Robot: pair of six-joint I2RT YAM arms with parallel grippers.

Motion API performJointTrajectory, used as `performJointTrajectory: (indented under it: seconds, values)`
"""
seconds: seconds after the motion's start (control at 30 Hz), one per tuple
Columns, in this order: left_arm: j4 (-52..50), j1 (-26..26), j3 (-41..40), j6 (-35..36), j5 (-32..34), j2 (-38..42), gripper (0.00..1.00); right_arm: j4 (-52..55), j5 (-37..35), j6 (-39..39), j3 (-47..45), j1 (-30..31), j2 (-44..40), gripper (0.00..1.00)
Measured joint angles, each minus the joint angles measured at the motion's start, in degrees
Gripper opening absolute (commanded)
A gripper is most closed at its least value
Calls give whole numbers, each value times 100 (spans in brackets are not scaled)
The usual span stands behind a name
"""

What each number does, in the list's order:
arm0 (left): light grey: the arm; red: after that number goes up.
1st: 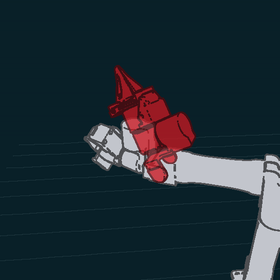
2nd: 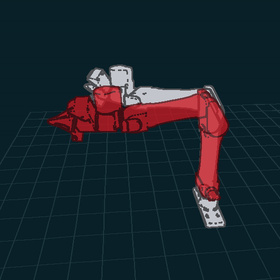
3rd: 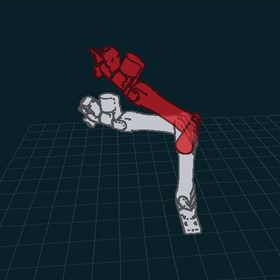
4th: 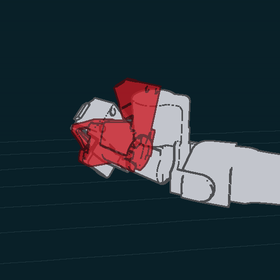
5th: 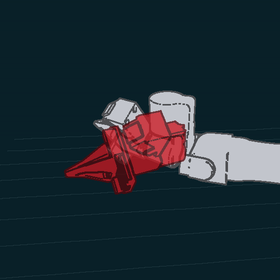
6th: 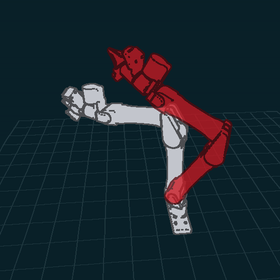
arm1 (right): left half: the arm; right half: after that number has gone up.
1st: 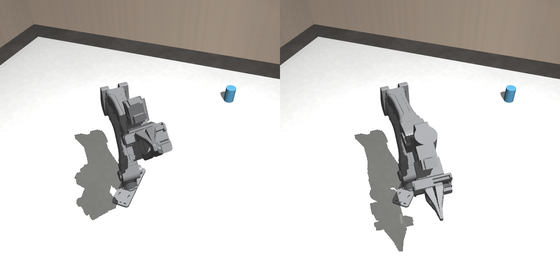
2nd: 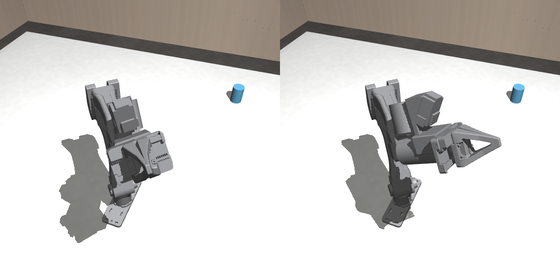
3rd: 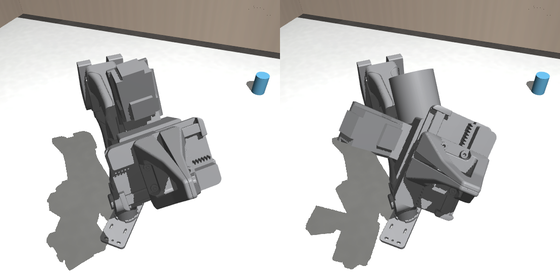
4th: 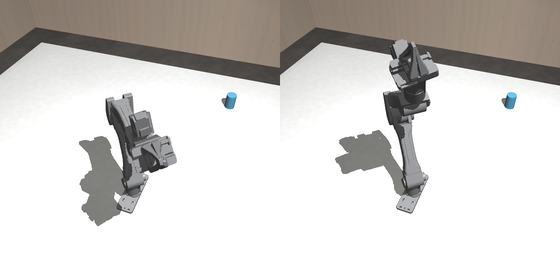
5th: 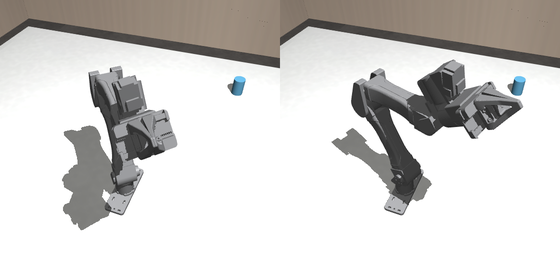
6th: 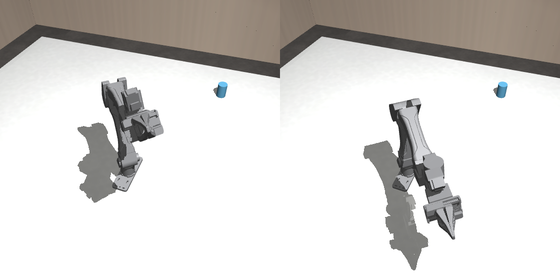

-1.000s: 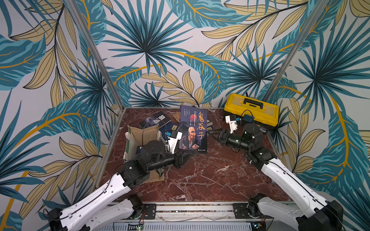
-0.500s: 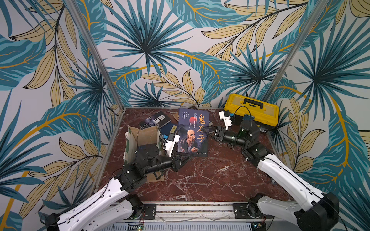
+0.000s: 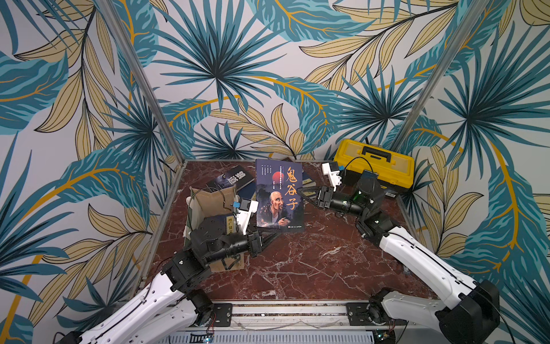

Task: Put the books into the canvas bag
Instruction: Pick up the book from the center of the board.

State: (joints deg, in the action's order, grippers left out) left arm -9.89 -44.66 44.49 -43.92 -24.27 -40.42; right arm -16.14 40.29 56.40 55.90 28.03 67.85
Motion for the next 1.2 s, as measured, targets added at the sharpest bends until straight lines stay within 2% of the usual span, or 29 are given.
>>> performJointTrajectory:
  seconds: [0.07, 0.1, 0.27, 0.3, 0.47, 0.53, 0.6, 0.67, 0.77, 0.93, 1.07, 1.2]
  values:
    - [11, 9, -2, -24, -63, -2, 0, 116, -7, -81, 37, 35, 11, 38]
    - [17, 11, -2, -26, -83, -4, 0, 168, -2, -111, 66, 52, 22, 35]
    - [39, 42, -9, -66, -111, -9, 0, 122, 68, -140, 192, 127, 111, 3]
    - [35, 66, -20, -66, -105, -9, 0, 101, 74, -109, 203, 122, 114, 0]
    - [26, 103, -22, -66, -116, -11, 2, 81, 48, -92, 214, 122, 114, 0]
    - [20, 116, -22, -61, -127, -13, 13, 81, 48, -94, 214, 122, 114, 0]
    - [-11, 122, -20, -20, -129, -13, 32, 90, 48, -114, 214, 122, 114, 0]
    - [-96, 122, 9, 94, -125, -31, 45, 146, 90, -144, 214, 160, 111, 0]
    - [-437, 146, 173, 203, -48, -57, 54, 345, 146, -262, 214, 229, 111, 0]
    - [-1058, 374, 684, 393, 116, -72, 58, 669, 181, -481, 214, 249, 31, 0]
    - [-1257, 778, 920, 404, 92, -79, 58, 894, 208, -684, 214, 249, -81, 0]
    - [-1220, 1180, 957, 293, -122, -186, 50, 1029, 240, -855, 214, 249, -129, 0]
